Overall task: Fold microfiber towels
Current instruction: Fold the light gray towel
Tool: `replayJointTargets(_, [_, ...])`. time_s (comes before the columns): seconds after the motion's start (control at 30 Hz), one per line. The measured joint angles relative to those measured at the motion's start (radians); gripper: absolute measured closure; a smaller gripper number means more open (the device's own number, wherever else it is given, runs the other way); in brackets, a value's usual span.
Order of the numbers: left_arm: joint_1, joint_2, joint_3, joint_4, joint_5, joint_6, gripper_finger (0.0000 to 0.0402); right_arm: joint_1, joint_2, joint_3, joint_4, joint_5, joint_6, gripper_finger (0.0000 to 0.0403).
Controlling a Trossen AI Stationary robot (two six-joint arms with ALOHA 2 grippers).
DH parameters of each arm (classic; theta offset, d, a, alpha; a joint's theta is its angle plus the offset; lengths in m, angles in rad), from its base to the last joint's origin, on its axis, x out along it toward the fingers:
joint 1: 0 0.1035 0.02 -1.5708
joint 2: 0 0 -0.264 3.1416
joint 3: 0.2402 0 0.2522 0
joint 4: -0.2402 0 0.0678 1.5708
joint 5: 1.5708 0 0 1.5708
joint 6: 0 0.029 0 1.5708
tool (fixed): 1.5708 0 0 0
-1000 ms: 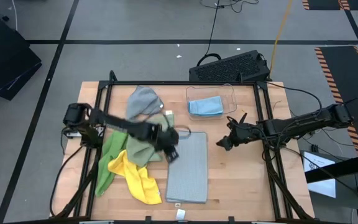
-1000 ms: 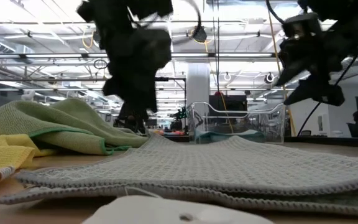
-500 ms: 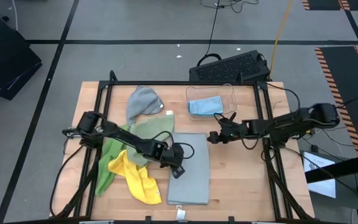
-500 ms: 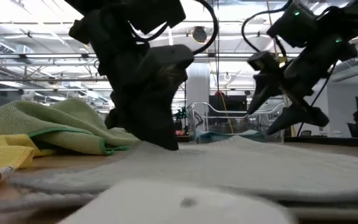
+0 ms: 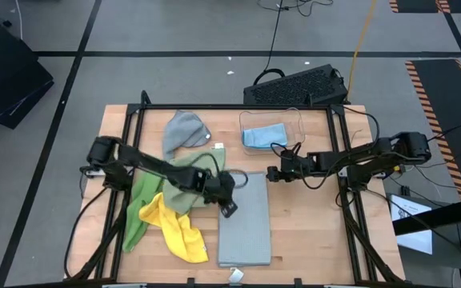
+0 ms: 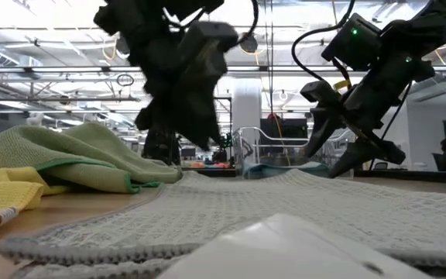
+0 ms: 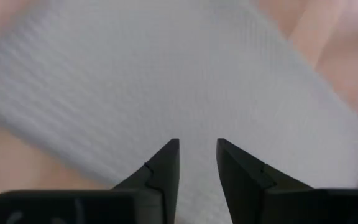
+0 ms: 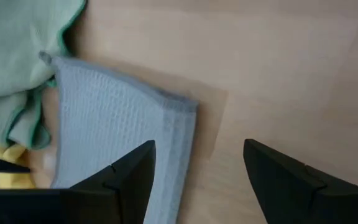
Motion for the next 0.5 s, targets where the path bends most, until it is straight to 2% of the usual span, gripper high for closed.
replayJointTargets(0.17, [0.100, -0.100, -0.002, -0.121, -0.028, 0.048, 0.0293, -0.013, 0.041, 0.001, 0.030, 0.024, 0.005, 0.0174])
replayJointTargets(0.33, [0.209, -0.126, -0.001, -0.186, -0.029, 0.086, 0.0293, -0.014, 0.120, 0.044, 0.080, -0.001, -0.010, 0.0175])
replayJointTargets(0.5, [0.310, -0.120, -0.021, -0.194, 0.120, 0.097, 0.0293, -0.025, 0.168, 0.068, 0.084, -0.006, -0.041, 0.0175])
